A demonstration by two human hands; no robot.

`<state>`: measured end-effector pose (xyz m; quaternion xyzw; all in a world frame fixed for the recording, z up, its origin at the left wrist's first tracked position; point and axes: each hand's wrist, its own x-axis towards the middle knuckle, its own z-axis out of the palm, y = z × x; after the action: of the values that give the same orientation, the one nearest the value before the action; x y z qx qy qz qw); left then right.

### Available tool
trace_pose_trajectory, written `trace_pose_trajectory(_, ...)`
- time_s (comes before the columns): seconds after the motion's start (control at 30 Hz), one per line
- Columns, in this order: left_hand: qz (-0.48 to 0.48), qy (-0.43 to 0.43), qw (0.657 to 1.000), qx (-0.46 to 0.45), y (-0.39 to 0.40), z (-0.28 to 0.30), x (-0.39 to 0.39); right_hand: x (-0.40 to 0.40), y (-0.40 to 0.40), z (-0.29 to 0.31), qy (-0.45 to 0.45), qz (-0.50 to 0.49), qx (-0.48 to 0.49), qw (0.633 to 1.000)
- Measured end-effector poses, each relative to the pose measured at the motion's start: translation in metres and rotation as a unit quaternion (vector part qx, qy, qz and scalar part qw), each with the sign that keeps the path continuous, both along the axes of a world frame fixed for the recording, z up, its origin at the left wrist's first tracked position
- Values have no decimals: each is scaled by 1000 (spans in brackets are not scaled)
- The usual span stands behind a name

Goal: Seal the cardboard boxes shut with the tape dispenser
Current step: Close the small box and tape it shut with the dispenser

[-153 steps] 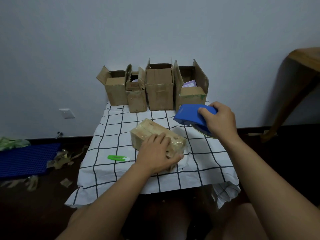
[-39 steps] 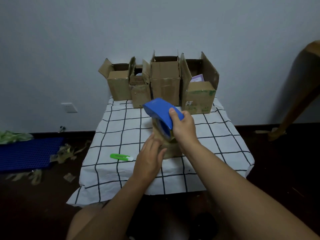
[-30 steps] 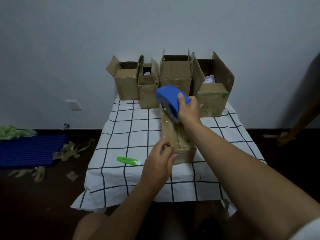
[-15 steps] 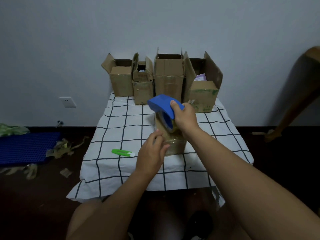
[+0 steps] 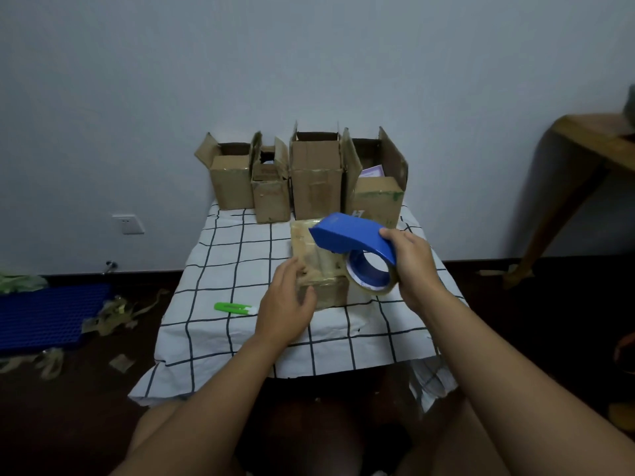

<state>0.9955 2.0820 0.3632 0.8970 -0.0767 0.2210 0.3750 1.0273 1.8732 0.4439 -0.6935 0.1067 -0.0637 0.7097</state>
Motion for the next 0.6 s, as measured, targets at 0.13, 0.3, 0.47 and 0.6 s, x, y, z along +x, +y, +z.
trace_pose_trajectory(0.13,60,68,963,-252,3,39,-1,-11,-11,4,-38,59,-42,997)
trace_pose_trajectory(0.3,-55,302,824,-477,17,75,-11,-26,-19,8,-69,146,-90,983)
trace_pose_trajectory(0.47,-118,315,806,-488,25,84,-29,-38,-19,7,-82,179,-87,977)
trace_pose_trajectory(0.6,-144,311,798,-496,28,89,-39,-46,-16,7,-90,189,-86,974)
